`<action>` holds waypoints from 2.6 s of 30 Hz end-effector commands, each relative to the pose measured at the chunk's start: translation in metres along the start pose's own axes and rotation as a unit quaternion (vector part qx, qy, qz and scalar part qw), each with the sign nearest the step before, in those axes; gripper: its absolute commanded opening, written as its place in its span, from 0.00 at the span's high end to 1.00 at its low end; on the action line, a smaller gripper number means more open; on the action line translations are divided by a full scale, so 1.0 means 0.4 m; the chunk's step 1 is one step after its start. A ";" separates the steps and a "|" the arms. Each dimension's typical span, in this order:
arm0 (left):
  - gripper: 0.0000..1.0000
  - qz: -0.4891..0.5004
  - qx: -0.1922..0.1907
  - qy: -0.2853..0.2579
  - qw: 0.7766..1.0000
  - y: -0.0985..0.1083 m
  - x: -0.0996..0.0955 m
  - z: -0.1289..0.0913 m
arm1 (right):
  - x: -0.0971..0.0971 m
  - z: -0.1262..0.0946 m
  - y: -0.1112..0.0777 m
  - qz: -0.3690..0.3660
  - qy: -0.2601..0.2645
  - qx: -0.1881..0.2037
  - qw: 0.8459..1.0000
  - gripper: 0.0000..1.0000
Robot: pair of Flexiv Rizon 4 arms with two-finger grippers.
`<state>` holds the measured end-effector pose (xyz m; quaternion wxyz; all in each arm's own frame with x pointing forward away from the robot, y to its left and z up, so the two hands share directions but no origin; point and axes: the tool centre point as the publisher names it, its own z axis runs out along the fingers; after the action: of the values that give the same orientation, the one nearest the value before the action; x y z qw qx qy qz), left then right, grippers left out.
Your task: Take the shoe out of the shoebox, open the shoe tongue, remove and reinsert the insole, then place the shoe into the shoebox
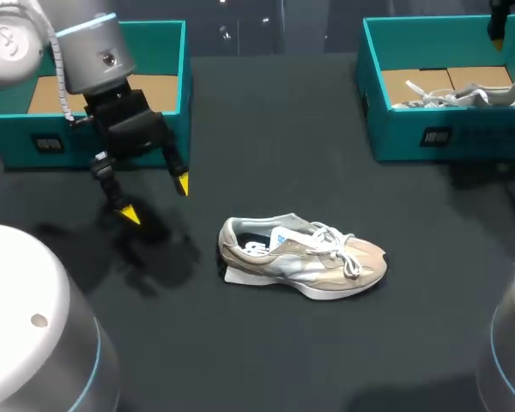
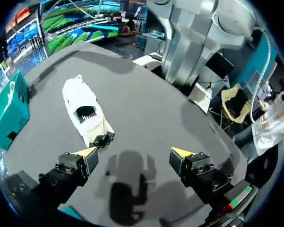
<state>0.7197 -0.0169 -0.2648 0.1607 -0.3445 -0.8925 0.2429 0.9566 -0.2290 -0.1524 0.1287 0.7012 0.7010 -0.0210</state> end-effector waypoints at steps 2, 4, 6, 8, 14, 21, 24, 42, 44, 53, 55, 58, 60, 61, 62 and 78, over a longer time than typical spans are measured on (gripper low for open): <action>0.00 -0.049 0.070 -0.037 0.996 0.014 0.010 0.008 | 0.000 0.000 0.001 0.000 0.000 0.001 1.000 0.00; 0.00 -0.066 0.092 -0.044 0.993 0.015 0.013 0.012 | 0.000 0.000 0.001 0.000 0.000 0.001 1.000 0.00; 0.00 -0.082 0.129 -0.074 0.985 0.035 0.025 0.026 | 0.000 0.000 0.001 0.000 0.000 0.001 1.000 0.00; 0.00 -0.111 0.154 -0.099 0.977 0.056 0.031 0.041 | 0.000 0.000 0.001 0.000 0.000 0.001 1.000 0.00; 0.00 -0.157 0.244 -0.138 0.947 0.085 0.038 0.108 | 0.000 0.000 0.001 0.000 0.000 0.001 1.000 0.00; 0.00 -0.157 0.244 -0.138 0.947 0.085 0.038 0.108 | 0.000 0.000 0.001 0.000 0.000 0.001 1.000 0.00; 0.00 -0.157 0.244 -0.138 0.947 0.085 0.038 0.108 | 0.000 0.000 0.001 0.000 0.000 0.001 1.000 0.00; 0.00 -0.180 0.324 -0.213 0.904 0.183 0.002 0.213 | 0.000 0.000 0.001 0.000 0.000 0.001 1.000 0.00; 0.00 -0.183 0.325 -0.228 0.900 0.189 0.000 0.216 | 0.000 0.000 0.001 0.000 0.000 0.001 1.000 0.00; 0.00 -0.195 0.330 -0.240 0.892 0.188 -0.017 0.239 | 0.000 0.000 0.001 0.000 0.000 0.001 1.000 0.00; 0.00 -0.193 0.329 -0.245 0.891 0.183 -0.026 0.244 | 0.000 0.000 0.001 0.000 0.000 0.001 1.000 0.00; 0.00 -0.189 0.324 -0.252 0.892 0.174 -0.039 0.251 | 0.000 0.000 0.001 0.000 0.000 0.001 1.000 0.00; 0.00 -0.194 0.321 -0.261 0.890 0.168 -0.050 0.253 | 0.000 0.000 0.001 0.000 0.000 0.001 1.000 0.00; 0.00 -0.200 0.324 -0.253 0.889 0.164 -0.054 0.254 | 0.000 0.000 0.001 0.000 0.000 0.001 1.000 0.00; 0.00 -0.200 0.324 -0.253 0.889 0.164 -0.054 0.254 | 0.000 0.000 0.001 0.000 0.000 0.001 1.000 0.00; 0.00 -0.199 0.341 -0.263 0.880 0.154 -0.067 0.286 | 0.000 0.000 0.001 0.000 0.000 0.001 1.000 0.00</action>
<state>0.7239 -0.0266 -0.3876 0.0772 -0.0117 -0.8178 0.5702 0.9566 -0.2290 -0.1524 0.1287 0.7012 0.7010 -0.0210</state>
